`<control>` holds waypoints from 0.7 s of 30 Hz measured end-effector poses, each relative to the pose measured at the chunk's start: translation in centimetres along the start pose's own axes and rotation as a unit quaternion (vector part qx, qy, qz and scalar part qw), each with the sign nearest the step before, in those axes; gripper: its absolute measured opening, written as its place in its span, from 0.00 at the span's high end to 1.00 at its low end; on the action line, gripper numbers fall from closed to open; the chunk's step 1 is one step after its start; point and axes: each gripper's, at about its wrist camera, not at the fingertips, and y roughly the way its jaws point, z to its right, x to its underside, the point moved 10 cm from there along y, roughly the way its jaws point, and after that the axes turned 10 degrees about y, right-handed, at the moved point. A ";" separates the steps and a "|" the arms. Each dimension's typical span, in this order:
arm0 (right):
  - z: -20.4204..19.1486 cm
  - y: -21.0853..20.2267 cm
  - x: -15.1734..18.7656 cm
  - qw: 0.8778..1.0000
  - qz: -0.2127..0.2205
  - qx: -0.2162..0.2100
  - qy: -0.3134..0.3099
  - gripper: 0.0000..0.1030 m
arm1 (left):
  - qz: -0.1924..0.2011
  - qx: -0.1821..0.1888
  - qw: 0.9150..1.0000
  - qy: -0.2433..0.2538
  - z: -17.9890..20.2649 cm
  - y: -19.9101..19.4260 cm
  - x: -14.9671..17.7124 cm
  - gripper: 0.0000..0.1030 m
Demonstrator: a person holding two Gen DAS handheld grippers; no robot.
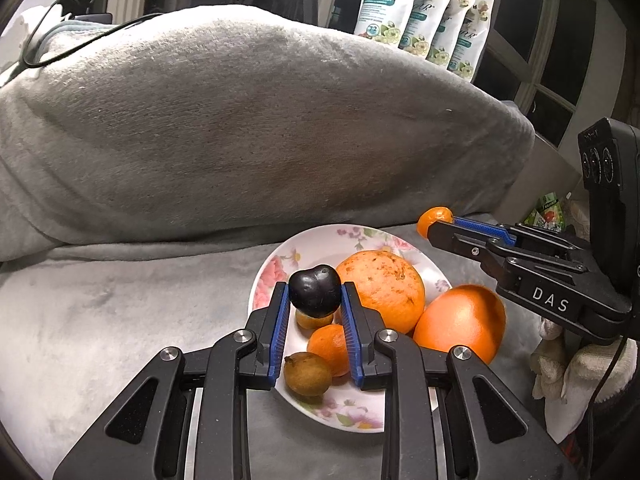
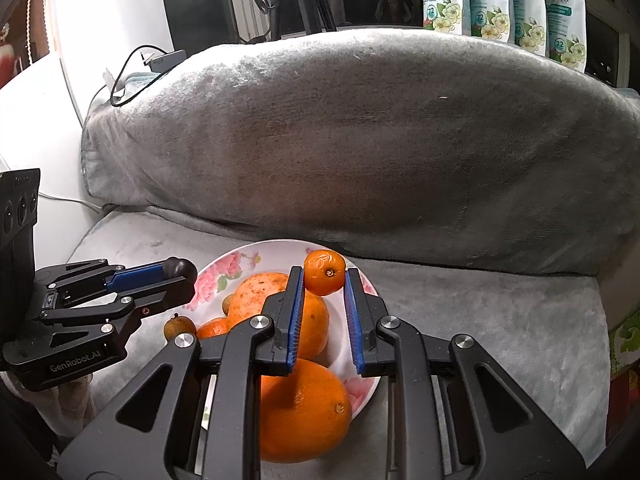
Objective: Organize fruits
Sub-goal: 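Open the left gripper over the plate while the right gripper releases the kumquat there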
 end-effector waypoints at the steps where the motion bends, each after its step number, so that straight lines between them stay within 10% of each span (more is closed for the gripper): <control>1: 0.0 0.0 0.0 1.000 0.000 0.000 -0.001 0.80 | 0.000 0.000 1.000 0.001 0.1 0.0 0.0 0.76; 14: -0.3 -0.7 -0.1 1.000 0.010 -0.003 -0.007 0.54 | 0.004 0.001 1.000 0.002 0.4 0.0 -0.1 0.75; 21: -0.2 -1.3 -0.3 1.000 0.017 -0.003 -0.005 0.51 | 0.013 0.000 1.000 0.006 0.7 -0.6 -0.4 0.53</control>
